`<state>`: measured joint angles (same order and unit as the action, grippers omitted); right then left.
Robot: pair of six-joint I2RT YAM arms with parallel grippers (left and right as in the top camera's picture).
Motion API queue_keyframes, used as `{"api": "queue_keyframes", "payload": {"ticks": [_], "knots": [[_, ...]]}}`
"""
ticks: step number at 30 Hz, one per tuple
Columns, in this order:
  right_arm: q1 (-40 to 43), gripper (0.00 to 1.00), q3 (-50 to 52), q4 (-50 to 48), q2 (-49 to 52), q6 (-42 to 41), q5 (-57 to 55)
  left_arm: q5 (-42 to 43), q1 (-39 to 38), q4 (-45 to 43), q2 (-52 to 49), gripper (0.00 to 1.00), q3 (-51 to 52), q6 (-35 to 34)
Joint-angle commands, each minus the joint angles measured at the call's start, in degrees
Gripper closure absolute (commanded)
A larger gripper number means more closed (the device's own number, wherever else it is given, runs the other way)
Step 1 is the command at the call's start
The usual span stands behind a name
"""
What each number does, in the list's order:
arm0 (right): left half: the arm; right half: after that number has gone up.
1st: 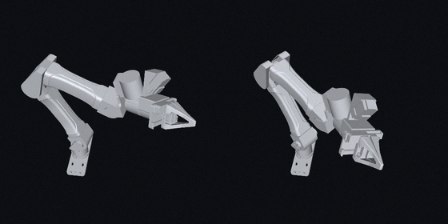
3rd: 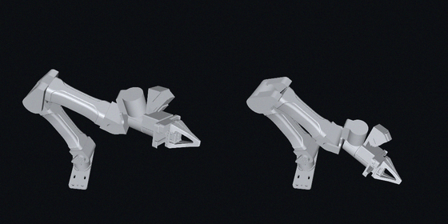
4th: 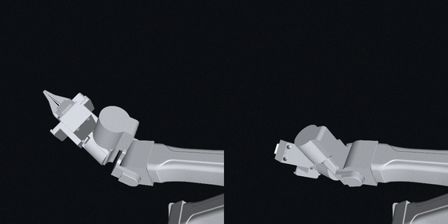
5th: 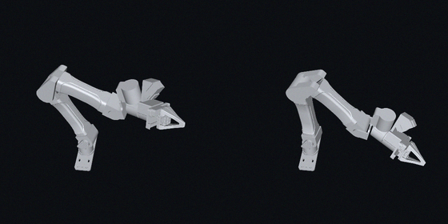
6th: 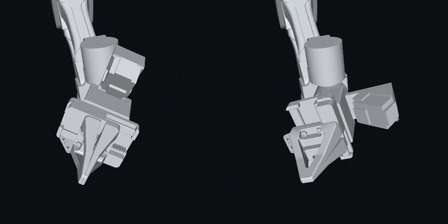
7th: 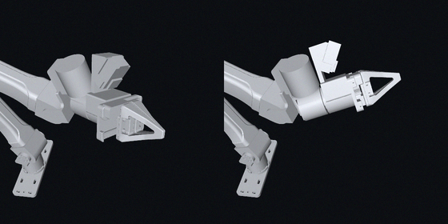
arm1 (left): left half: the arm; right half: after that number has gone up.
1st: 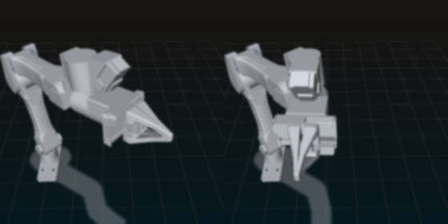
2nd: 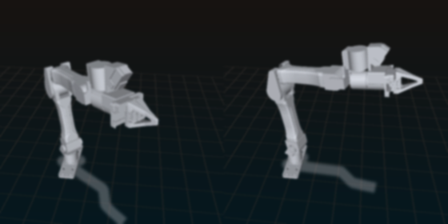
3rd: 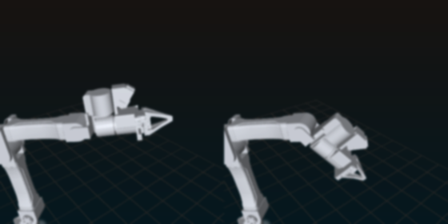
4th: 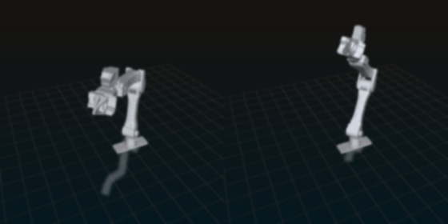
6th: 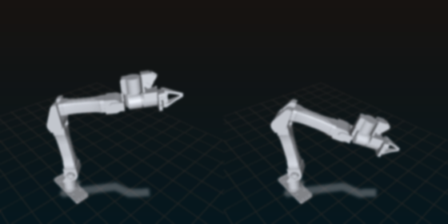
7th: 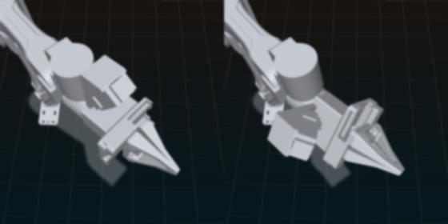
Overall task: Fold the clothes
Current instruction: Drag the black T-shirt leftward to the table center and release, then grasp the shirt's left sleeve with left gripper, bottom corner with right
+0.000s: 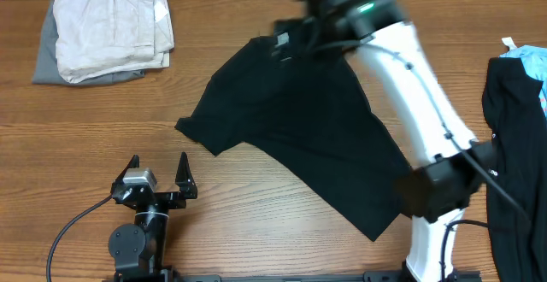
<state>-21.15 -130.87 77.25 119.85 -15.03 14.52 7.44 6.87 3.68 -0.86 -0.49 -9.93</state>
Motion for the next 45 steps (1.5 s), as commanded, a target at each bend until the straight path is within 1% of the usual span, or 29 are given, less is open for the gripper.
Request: {"api": "queue_keyframes", "payload": {"ticks": [1, 5, 8, 11, 16, 19, 23, 26, 27, 30, 31, 32, 33, 36, 40, 42, 45], "knots": [[7.06, 0.00, -3.15, 6.84, -4.15, -0.02, -0.09, -0.57, 0.26, 0.15, 0.61, 0.00, 0.22, 1.11], [12.46, 0.00, -3.04, 13.88, -4.13, -1.27, -0.28, -0.57, 0.26, 0.15, 0.61, 0.00, 0.22, 1.14], [16.35, 0.00, -3.04, 17.64, -5.11, -9.86, -5.25, -0.59, 0.26, 0.15, 0.61, 0.00, 0.22, 1.11], [19.39, 0.01, -3.04, 19.65, -8.22, -15.67, -9.92, -0.57, 0.26, 0.15, 0.61, 0.00, 0.22, 1.14], [20.50, 0.00, -2.73, 19.80, -17.75, -16.11, -11.56, -0.57, 0.26, 0.15, 0.61, 0.00, 0.22, 1.14], [19.19, 0.00, 0.13, 19.80, -24.37, -16.13, -13.64, -0.59, 0.26, 0.15, 0.61, 0.00, 0.22, 1.14], [17.46, 0.00, 9.31, 19.80, -33.44, -16.98, -13.38, -1.20, 0.26, -0.07, 0.61, 0.00, 0.22, 1.09], [16.55, 0.00, 19.52, 19.78, -39.69, -20.61, -13.40, -1.66, 0.26, -1.16, 0.61, 0.00, 0.22, 1.07], [16.26, 0.00, 23.91, 19.76, -41.99, -21.59, -13.44, -0.76, 0.26, -2.75, 0.61, 0.00, 0.22, 0.17], [16.20, 0.00, 35.26, 19.45, -48.35, -25.92, -14.21, 6.86, 0.26, -12.11, 0.57, 0.00, 0.22, -0.35], [16.20, 0.00, 38.25, 19.12, -50.01, -27.34, -14.62, 8.22, 0.26, -14.99, 0.50, 0.00, 0.20, -0.37], [16.17, 0.00, 44.13, 18.16, -53.68, -29.83, -14.95, 9.16, 0.26, -18.58, -0.17, 0.00, -0.50, -0.39], [16.17, 0.00, 47.43, 17.51, -55.87, -31.19, -14.93, 9.38, 0.26, -18.53, -0.98, 0.00, -1.53, -0.39], [16.17, 0.00, 56.43, 15.58, -61.53, -33.44, -14.67, 11.10, 0.26, -16.04, -6.54, 0.00, -6.51, -0.17], [16.17, 0.00, 65.57, 13.11, -66.27, -33.42, -11.85, 16.37, 0.26, -12.92, -21.29, 0.00, -17.14, 6.21], [16.17, 0.00, 68.98, 11.87, -67.36, -33.35, -8.94, 17.90, 0.28, -8.76, -31.17, 0.00, -25.07, 8.92], [16.11, 0.00, 73.02, 10.49, -67.49, -32.76, -5.75, 19.74, 0.26, 3.48, -46.60, 0.00, -39.43, 12.55]]}}
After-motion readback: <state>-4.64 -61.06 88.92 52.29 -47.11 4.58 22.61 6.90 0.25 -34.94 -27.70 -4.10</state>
